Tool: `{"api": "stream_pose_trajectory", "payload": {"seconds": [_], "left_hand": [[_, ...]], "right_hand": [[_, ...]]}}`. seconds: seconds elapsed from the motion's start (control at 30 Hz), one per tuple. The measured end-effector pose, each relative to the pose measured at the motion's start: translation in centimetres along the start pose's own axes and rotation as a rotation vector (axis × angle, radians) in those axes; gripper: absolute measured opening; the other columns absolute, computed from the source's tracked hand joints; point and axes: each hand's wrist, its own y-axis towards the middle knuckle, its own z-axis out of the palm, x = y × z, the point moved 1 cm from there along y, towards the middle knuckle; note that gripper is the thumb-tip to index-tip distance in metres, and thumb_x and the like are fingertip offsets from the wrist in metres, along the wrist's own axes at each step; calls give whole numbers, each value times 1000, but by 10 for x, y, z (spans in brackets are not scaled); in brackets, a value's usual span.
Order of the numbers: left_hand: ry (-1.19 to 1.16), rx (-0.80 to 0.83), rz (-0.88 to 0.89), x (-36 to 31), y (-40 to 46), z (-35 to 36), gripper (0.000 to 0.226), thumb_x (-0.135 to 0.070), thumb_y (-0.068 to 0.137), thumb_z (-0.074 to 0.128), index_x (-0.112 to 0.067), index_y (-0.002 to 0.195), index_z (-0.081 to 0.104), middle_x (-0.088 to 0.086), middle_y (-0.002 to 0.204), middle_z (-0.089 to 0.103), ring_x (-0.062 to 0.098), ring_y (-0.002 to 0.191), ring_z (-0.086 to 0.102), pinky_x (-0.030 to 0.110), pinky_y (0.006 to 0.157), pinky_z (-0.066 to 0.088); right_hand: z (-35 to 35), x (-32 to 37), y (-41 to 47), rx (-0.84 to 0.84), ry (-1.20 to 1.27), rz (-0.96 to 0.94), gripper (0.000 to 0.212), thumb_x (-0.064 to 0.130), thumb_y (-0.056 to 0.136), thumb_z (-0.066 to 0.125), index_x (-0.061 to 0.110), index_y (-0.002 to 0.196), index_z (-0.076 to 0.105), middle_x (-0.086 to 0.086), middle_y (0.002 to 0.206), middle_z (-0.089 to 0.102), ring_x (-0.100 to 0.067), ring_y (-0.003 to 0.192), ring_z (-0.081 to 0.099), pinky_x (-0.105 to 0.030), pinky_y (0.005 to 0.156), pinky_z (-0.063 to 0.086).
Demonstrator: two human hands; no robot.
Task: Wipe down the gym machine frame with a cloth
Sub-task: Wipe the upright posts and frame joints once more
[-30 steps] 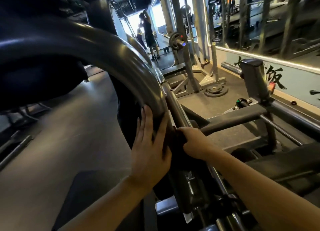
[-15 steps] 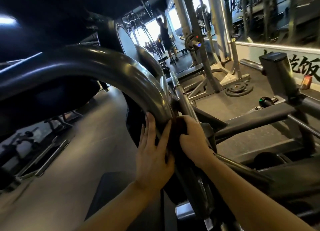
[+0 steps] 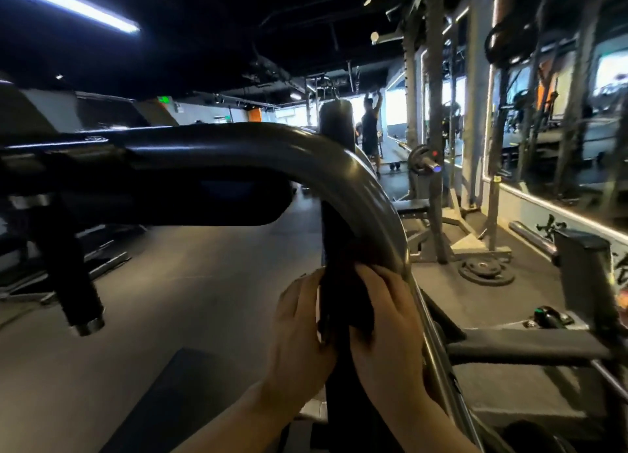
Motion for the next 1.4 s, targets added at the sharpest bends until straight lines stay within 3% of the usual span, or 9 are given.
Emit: {"api": "stream_pose_trajectory", "payload": {"seconds": [0.13,0.3,0.53,0.67,0.8,0.87,1.0,1.23,1.4], "left_hand": [[139,-105,164,1,34,-34,47,-31,86,55,-18,130,45,-1,124,57,13,113,56,33,94,51],[311,-253,252,5,86,-97,52,-27,84,57,-14,132,45,2,132,46,19,120,48,38,98,48],[638,-216,164,41,113,-187,53,-29,81,56,-16,132,48,7,137,45,24,124,42,33,101,39],[791,-103,200,36,113,-223,44,-26,82,57,-9,123,59,9,136,49,22,123,44,28,89,44],[893,-235,161,27,130,-272,36,-24,83,62,-5,112,65,12,117,64,26,107,60,33,83,47],[857,-241,14,40,138,-300,31,-28,82,67,-7,106,68,8,103,69,26,95,65,35,81,49],[416,-147,-325,66,136,-305,21,-46,88,48,-33,77,61,-13,71,60,5,71,60,21,68,42],[271,-231,-298,73,133,-300,45,-46,80,36,-12,75,65,-1,61,57,8,62,54,13,57,39],[264,-284,-240,82,133,-298,57,-53,76,30,-14,85,71,2,76,68,10,76,61,13,70,45]], "right_hand": [[1,35,37,-92,72,-131,61,15,73,47,21,133,44,0,130,45,-19,121,48,-31,99,46],[16,85,93,-119,77,-306,59,15,75,45,17,134,43,-9,136,43,-15,129,37,-12,111,26],[69,143,148,50,11,-449,62,0,74,67,7,133,50,-17,131,51,-31,118,50,-42,98,47],[99,175,178,187,11,-442,48,3,84,63,11,131,54,-11,126,51,-24,112,51,-27,88,40],[121,205,210,441,51,-477,52,-7,80,50,16,125,61,-6,119,59,-23,108,55,-22,83,39],[131,220,222,606,43,-574,51,-9,78,51,14,121,66,-5,117,64,-22,110,57,-25,90,43],[151,246,241,796,79,-581,49,-12,76,47,12,111,71,-4,111,67,-16,104,56,-27,87,43],[163,250,234,773,142,-540,45,-10,77,48,14,107,72,-3,107,66,-17,103,57,-31,91,47],[136,219,218,657,230,-536,58,-14,75,50,25,114,69,18,99,59,12,92,49,-6,90,34]]}}
